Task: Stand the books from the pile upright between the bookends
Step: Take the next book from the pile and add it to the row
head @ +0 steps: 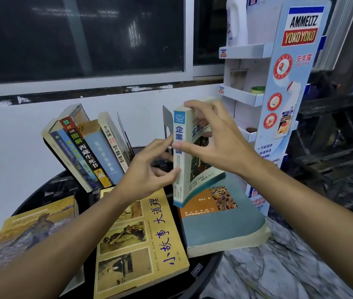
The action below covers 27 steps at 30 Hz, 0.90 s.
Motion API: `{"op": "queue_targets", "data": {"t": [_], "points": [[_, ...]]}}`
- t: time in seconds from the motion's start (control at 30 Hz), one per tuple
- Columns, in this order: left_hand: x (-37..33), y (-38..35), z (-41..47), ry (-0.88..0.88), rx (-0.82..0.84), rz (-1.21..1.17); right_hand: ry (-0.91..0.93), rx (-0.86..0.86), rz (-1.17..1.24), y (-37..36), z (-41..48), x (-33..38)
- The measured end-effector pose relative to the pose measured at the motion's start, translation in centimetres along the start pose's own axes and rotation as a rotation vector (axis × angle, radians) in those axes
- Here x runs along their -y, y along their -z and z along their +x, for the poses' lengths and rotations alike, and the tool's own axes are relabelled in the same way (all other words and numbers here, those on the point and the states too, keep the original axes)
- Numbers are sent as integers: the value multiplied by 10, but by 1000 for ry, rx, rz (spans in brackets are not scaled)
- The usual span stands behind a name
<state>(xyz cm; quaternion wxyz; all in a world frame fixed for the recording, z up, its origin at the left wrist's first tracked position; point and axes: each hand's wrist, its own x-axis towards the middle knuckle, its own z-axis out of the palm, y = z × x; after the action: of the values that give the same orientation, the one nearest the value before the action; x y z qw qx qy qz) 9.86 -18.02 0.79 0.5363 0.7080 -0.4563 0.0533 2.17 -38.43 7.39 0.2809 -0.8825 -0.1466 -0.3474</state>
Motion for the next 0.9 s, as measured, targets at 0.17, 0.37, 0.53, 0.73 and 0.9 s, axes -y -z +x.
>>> {"op": "queue_targets", "data": {"t": [0.17,0.37,0.53,0.73,0.9], "points": [[0,-11,-7,-20,43,19,-6,-63,23,1,0,6],[1,-30,-11,-55,49,167,-16,-130,-59,4,-2,2],[1,-44,-15,-103,28,172,-46,-163,-93,8,-1,6],[-2,-54,-18,-118,51,89,-112,-190,-224,11,0,11],[-4,-60,-18,-129,46,102,-104,-174,-296,15,0,11]]}}
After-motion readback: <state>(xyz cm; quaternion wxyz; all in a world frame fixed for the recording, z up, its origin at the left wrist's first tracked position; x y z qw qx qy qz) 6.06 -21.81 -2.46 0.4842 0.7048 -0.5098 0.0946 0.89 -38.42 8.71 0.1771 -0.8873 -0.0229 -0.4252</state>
